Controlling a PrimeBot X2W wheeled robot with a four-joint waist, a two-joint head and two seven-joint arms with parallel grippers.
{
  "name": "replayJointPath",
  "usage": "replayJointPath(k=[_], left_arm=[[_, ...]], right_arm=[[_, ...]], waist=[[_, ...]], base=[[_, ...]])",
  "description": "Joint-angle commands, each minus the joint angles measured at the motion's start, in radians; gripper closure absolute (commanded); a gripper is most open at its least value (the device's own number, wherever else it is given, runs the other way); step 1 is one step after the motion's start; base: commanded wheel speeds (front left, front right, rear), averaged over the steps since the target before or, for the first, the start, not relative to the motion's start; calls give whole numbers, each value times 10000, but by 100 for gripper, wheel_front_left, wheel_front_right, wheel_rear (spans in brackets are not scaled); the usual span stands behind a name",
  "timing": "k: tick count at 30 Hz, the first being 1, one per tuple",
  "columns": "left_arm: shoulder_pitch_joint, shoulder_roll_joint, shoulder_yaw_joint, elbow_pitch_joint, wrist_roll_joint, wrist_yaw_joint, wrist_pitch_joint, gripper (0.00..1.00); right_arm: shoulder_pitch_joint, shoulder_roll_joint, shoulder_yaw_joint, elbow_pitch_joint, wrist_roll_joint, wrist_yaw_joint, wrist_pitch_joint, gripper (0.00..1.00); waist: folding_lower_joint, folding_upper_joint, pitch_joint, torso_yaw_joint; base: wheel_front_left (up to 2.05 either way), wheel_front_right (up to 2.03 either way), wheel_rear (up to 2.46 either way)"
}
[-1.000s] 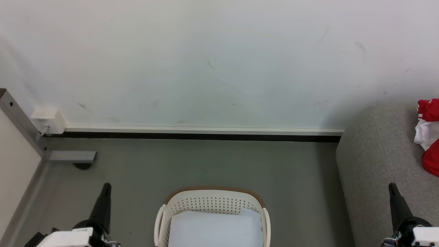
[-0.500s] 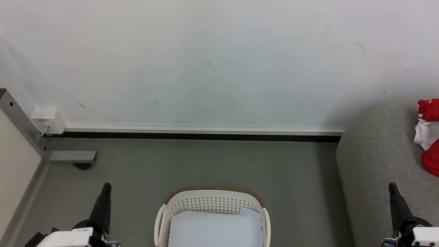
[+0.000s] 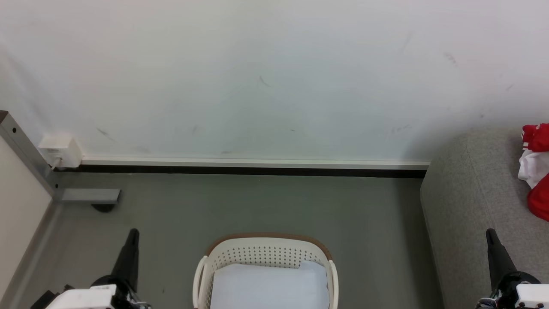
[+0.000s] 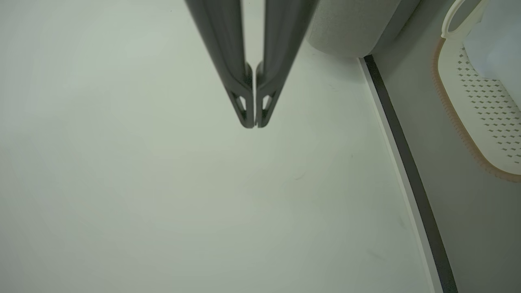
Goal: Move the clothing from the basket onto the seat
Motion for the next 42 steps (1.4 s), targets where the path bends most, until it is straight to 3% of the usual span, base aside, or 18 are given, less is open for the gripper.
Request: replayJointPath(k=[1,42], left_arm=[[-71,23,22,-39,-134,-61,38,100],[-70,23,20,-40,-136,-61,36,100]], right_arm=[[-134,-82,-41,-54,21,-21,27,100],[-133,-82,-40,-54,22,-21,27,100]], waist=[[0,0,0,0],[0,0,0,0]], base=[[0,0,0],[0,0,0]])
